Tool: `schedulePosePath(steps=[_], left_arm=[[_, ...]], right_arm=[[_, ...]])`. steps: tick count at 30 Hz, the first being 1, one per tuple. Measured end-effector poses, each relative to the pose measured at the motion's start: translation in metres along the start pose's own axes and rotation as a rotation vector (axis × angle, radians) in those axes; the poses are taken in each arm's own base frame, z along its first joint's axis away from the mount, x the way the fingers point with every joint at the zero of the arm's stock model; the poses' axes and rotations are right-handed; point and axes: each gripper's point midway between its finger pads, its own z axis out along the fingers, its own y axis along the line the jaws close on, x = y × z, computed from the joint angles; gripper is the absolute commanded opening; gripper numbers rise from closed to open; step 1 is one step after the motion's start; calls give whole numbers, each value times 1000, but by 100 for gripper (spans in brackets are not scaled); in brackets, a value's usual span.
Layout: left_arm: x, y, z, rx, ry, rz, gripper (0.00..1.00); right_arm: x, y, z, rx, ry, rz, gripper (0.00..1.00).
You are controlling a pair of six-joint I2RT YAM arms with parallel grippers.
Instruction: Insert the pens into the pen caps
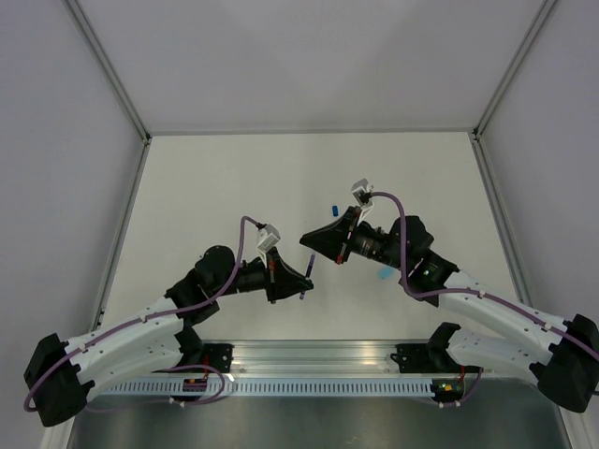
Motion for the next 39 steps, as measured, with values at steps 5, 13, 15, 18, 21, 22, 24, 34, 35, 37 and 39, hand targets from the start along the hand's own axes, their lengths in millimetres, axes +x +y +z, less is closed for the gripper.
schedulePosePath(steps=[5,13,15,18,21,22,24,34,35,37,39], left_arm=[[-1,3,0,-24,6,-9,2],[11,8,2,-37,36,-40,2],[19,11,0,-44,53,-48,2],[29,14,-1,-51,74,-59,2],[30,14,-1,-50,76,-59,2],[30,14,-1,-52,75,-58,2],[31,15,0,-52,77,-60,2],[38,6,0,-2,114,-72,2],[38,5,0,2,114,-71,2],[37,4,-1,3,112,-70,2],[38,4,-3,0,115,-71,2]], right_arm=[[-1,-2,3,-1,-31,6,0],[14,-8,2,8,-101,37,0],[22,-10,0,17,-106,46,0],[32,-13,-1,37,-99,55,0],[34,-13,-1,45,-100,52,0],[34,-13,-1,47,-101,49,0],[35,-13,-1,46,-96,38,0],[47,3,3,-77,-41,-7,0],[47,4,3,-82,-40,-11,0],[47,5,2,-86,-38,-21,0],[48,5,2,-90,-31,-34,0]])
